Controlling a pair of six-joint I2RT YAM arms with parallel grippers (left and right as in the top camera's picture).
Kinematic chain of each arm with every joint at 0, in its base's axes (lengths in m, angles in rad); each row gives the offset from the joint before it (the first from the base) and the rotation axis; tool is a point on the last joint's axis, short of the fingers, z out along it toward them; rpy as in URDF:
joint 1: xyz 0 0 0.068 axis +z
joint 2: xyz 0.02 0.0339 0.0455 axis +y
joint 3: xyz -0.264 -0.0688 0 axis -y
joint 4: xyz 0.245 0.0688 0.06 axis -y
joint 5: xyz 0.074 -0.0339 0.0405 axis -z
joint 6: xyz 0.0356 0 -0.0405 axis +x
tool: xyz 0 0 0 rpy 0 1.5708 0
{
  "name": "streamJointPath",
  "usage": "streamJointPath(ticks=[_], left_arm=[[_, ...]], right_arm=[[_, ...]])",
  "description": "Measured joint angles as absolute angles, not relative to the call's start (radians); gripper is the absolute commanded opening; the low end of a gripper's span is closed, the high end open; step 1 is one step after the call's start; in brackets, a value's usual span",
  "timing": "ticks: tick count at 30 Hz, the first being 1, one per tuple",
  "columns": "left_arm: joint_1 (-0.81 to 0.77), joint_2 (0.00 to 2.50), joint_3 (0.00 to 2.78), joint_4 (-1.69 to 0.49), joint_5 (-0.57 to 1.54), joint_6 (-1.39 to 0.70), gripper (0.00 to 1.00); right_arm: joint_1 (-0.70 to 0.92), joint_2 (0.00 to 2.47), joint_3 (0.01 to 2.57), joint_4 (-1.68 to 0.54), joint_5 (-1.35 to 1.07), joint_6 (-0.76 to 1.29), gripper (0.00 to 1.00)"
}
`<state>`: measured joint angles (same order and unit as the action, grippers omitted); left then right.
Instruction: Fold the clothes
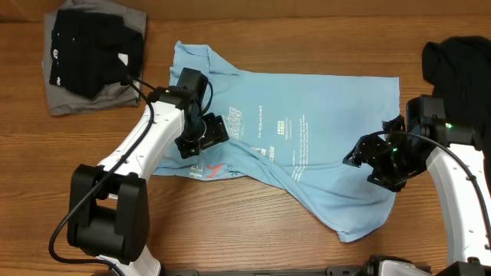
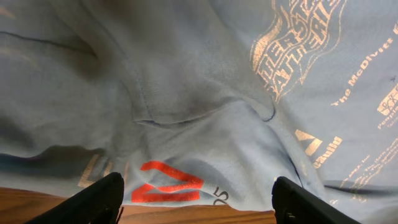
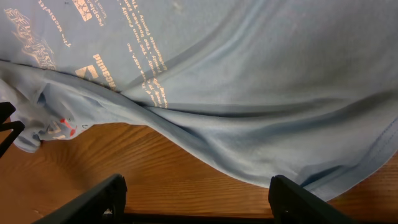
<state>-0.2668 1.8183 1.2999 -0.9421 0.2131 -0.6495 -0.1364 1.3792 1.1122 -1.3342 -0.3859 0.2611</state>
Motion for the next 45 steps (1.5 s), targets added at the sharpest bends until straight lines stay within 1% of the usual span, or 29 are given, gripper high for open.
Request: streamJointPath(ticks=[6, 14, 17, 26, 29, 34, 38, 45], left_arm=[[-0.267, 1.829, 1.300, -0.931, 0.194, -0.693, 0.79], [-0.267, 1.917, 1.296, -0.886, 0.137, -0.712, 0.70], [-0.267, 1.917, 1.296, -0.865, 0.125, -0.712, 0.65], [-0.267, 1.936, 1.296, -0.851, 0.093, -0.716, 0.62], [-0.267, 1.970, 1.296, -0.848, 0.092, -0.717, 0.52], [-0.266, 1.982, 1.297, -0.844, 0.081, -0.727, 0.48], [-0.266, 1.982, 1.298, -0.850, 0.077, -0.723, 0.40], [-0.266, 1.985, 1.348, -0.907, 0.077, -0.719, 0.41]], right_arm=[[-0.137, 1.379, 1.112, -1.331, -0.386, 0.261, 0.77], [-0.136, 1.379, 1.112, -1.335, -0.386, 0.261, 0.77], [-0.137, 1.379, 1.112, -1.336, -0.385, 0.261, 0.77], [-0.136, 1.379, 1.112, -1.337, -0.385, 0.261, 0.77], [-0.136, 1.379, 1.112, -1.337, -0.385, 0.261, 0.77], [-0.136, 1.379, 1.112, -1.340, -0.385, 0.261, 0.77], [-0.136, 1.379, 1.112, -1.340, -0.385, 0.261, 0.77], [-0.136, 1.379, 1.112, -1.340, -0.385, 0.260, 0.77]])
